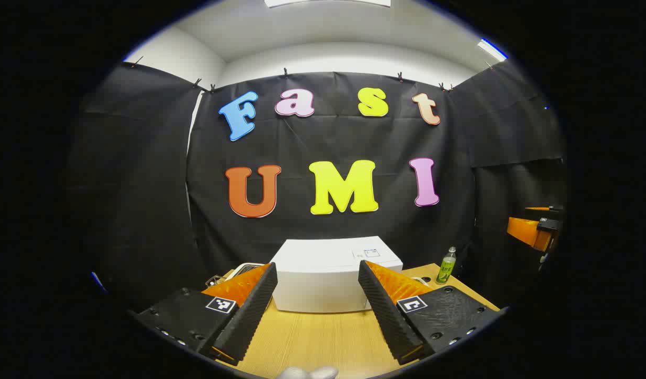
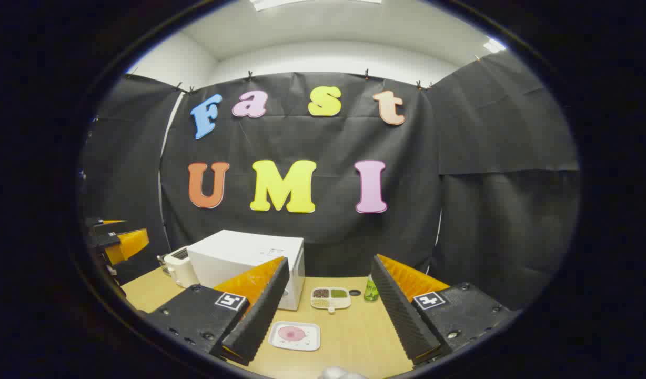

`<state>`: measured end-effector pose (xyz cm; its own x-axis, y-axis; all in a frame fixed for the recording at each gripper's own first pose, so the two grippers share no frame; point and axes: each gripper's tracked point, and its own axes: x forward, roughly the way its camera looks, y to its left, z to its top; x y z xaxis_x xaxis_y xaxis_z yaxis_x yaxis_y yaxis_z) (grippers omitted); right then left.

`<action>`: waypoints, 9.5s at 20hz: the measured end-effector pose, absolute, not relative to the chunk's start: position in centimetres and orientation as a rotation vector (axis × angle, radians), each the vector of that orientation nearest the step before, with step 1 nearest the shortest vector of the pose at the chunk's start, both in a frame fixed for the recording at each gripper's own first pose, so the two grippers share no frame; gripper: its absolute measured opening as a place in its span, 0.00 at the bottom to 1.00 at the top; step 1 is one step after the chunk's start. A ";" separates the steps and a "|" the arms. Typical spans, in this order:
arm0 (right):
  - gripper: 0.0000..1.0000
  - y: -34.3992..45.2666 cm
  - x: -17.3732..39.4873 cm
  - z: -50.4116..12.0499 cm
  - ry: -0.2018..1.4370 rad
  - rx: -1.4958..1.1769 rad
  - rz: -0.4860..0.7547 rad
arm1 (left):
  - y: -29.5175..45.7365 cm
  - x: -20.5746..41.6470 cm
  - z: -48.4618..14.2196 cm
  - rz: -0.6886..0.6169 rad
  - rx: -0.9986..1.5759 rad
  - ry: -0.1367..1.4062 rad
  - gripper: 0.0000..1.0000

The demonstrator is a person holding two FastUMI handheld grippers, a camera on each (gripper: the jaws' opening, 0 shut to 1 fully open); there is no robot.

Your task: Open the microwave oven with the left hand, put the food in, and close the microwave oven.

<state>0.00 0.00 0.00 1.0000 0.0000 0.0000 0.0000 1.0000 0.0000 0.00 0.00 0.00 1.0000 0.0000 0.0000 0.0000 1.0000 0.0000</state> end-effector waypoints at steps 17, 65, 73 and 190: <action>1.00 -1.6 0.5 1.0 -0.016 -0.001 -0.010 | -2.4 2.5 -2.5 -0.028 0.016 0.021 0.95; 1.00 -5.4 1.0 -1.5 0.150 -0.083 -0.041 | -12.7 16.8 -22.4 -0.286 -0.042 0.149 0.05; 0.97 0.1 0.0 -1.6 0.134 -0.099 0.103 | -4.6 10.3 -22.8 -0.138 0.019 0.150 0.84; 0.04 35.8 35.6 -31.5 0.469 1.310 -0.125 | 14.2 -6.4 -13.2 0.144 0.036 0.313 0.97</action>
